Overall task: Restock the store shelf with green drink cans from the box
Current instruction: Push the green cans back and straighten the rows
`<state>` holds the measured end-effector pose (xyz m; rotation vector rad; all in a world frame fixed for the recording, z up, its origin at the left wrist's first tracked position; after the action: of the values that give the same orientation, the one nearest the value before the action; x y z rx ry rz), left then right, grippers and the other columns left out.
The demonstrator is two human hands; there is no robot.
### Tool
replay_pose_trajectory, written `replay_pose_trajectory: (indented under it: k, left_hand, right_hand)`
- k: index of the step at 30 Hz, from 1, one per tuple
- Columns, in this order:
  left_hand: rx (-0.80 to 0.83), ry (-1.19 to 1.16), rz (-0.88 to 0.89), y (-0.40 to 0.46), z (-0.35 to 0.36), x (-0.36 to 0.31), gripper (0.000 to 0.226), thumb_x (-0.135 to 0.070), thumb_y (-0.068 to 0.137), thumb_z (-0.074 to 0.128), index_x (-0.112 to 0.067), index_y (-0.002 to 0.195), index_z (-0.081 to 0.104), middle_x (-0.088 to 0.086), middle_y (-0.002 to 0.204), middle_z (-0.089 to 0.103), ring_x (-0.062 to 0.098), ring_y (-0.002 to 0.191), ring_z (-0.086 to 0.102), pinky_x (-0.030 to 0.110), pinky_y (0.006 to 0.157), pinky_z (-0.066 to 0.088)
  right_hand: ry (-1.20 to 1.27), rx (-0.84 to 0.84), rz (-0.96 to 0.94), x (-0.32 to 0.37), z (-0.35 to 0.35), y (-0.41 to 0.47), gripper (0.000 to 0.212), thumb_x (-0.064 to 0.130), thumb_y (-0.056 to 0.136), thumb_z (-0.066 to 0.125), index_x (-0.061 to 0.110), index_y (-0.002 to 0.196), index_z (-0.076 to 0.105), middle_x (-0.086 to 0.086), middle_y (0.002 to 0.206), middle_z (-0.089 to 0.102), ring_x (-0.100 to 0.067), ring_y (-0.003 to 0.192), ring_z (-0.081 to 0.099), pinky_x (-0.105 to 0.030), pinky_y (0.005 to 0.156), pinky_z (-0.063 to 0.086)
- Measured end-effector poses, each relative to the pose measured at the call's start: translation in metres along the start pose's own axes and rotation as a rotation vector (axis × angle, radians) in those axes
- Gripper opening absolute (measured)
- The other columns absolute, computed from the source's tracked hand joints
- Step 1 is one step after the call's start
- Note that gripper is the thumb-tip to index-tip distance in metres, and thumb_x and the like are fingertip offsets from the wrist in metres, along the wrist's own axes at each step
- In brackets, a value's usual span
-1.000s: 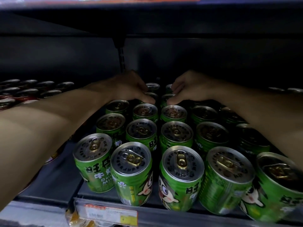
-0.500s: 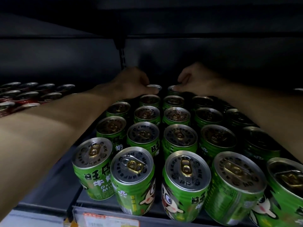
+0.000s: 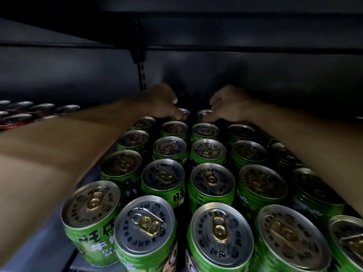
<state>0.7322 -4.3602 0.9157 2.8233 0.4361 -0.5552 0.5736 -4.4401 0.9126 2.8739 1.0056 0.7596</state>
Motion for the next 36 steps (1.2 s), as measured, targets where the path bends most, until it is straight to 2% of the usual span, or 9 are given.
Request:
replay_pose_trajectory:
  k: [7, 10, 13, 17, 21, 25, 27, 31, 36]
  left_hand:
    - [0.136, 0.059, 0.075, -0.006, 0.003, -0.011, 0.05, -0.04, 0.073, 0.078, 0.005, 0.095, 0.069, 0.014, 0.095, 0.069, 0.028, 0.096, 0.063, 0.037, 0.087, 0.051]
    - [0.149, 0.084, 0.065, -0.008, 0.001, -0.014, 0.049, -0.038, 0.073, 0.078, 0.002, 0.101, 0.07, 0.014, 0.106, 0.069, 0.028, 0.102, 0.064, 0.044, 0.093, 0.051]
    - [0.159, 0.078, 0.072, -0.006, 0.003, -0.013, 0.039, -0.038, 0.073, 0.078, 0.0, 0.076, 0.067, 0.008, 0.079, 0.066, 0.024, 0.081, 0.062, 0.036, 0.079, 0.051]
    - [0.148, 0.047, 0.057, -0.01, 0.004, -0.006, 0.056, -0.04, 0.077, 0.076, 0.005, 0.108, 0.066, 0.018, 0.115, 0.065, 0.031, 0.108, 0.06, 0.047, 0.098, 0.047]
    - [0.124, 0.022, 0.076, -0.012, 0.008, -0.004, 0.06, -0.046, 0.075, 0.075, 0.002, 0.111, 0.066, 0.018, 0.117, 0.065, 0.032, 0.109, 0.061, 0.05, 0.099, 0.046]
    - [0.107, -0.011, 0.088, -0.014, 0.006, 0.006, 0.042, -0.034, 0.084, 0.072, -0.01, 0.118, 0.066, 0.006, 0.122, 0.064, 0.016, 0.105, 0.057, 0.023, 0.082, 0.045]
    - [0.1, -0.003, 0.078, -0.02, 0.0, 0.013, 0.042, -0.035, 0.083, 0.074, -0.015, 0.119, 0.067, 0.003, 0.121, 0.063, 0.014, 0.104, 0.056, 0.019, 0.078, 0.042]
    - [0.1, 0.023, 0.011, -0.028, -0.01, 0.054, 0.047, -0.07, 0.067, 0.072, -0.033, 0.096, 0.073, -0.014, 0.096, 0.072, 0.008, 0.093, 0.066, 0.028, 0.085, 0.05]
    - [0.081, -0.021, -0.035, -0.06, -0.025, 0.074, 0.055, -0.076, 0.062, 0.068, -0.029, 0.089, 0.075, -0.009, 0.085, 0.074, 0.013, 0.088, 0.069, 0.036, 0.083, 0.056]
  right_hand:
    - [0.075, 0.097, -0.06, 0.005, 0.005, -0.001, 0.063, 0.026, 0.071, 0.087, 0.01, 0.127, 0.062, -0.004, 0.119, 0.068, -0.02, 0.112, 0.061, -0.039, 0.105, 0.045]
    - [0.071, 0.146, -0.079, 0.007, 0.006, -0.002, 0.06, 0.024, 0.076, 0.083, 0.01, 0.129, 0.06, -0.001, 0.121, 0.068, -0.018, 0.113, 0.061, -0.04, 0.107, 0.043]
    - [0.076, 0.136, -0.087, 0.008, 0.006, -0.003, 0.057, 0.02, 0.077, 0.082, 0.008, 0.128, 0.061, -0.003, 0.121, 0.067, -0.02, 0.113, 0.061, -0.041, 0.107, 0.043]
    - [0.055, 0.135, -0.098, 0.012, 0.008, -0.006, 0.053, 0.017, 0.08, 0.08, 0.006, 0.128, 0.061, -0.008, 0.125, 0.065, -0.022, 0.117, 0.059, -0.042, 0.107, 0.043]
    - [0.008, 0.143, -0.099, 0.015, 0.009, -0.003, 0.054, 0.018, 0.081, 0.079, 0.006, 0.129, 0.06, -0.01, 0.13, 0.062, -0.025, 0.12, 0.057, -0.043, 0.107, 0.043]
    - [-0.061, 0.152, -0.074, 0.021, 0.011, -0.004, 0.051, 0.015, 0.084, 0.074, 0.008, 0.132, 0.058, -0.009, 0.133, 0.059, -0.025, 0.122, 0.054, -0.041, 0.107, 0.043]
    - [-0.033, 0.072, -0.107, 0.033, 0.008, -0.006, 0.042, 0.009, 0.086, 0.07, 0.007, 0.127, 0.061, -0.009, 0.129, 0.061, -0.026, 0.12, 0.056, -0.038, 0.105, 0.044]
    - [0.06, -0.022, -0.213, 0.075, 0.011, -0.024, 0.025, 0.019, 0.085, 0.075, 0.002, 0.103, 0.071, -0.006, 0.097, 0.068, -0.024, 0.099, 0.065, -0.035, 0.091, 0.051]
    - [0.011, 0.063, -0.176, 0.102, 0.041, -0.037, 0.039, 0.037, 0.075, 0.083, 0.002, 0.078, 0.067, -0.012, 0.083, 0.069, -0.024, 0.087, 0.067, -0.03, 0.068, 0.046]
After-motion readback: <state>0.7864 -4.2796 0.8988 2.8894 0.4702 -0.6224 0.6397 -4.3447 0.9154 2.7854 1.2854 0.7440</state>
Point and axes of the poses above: each hand's wrist, its own y-axis towards the middle knuckle, its own z-axis out of the palm, x = y × z, the point moved 9 cm from there along y, towards the middle knuckle
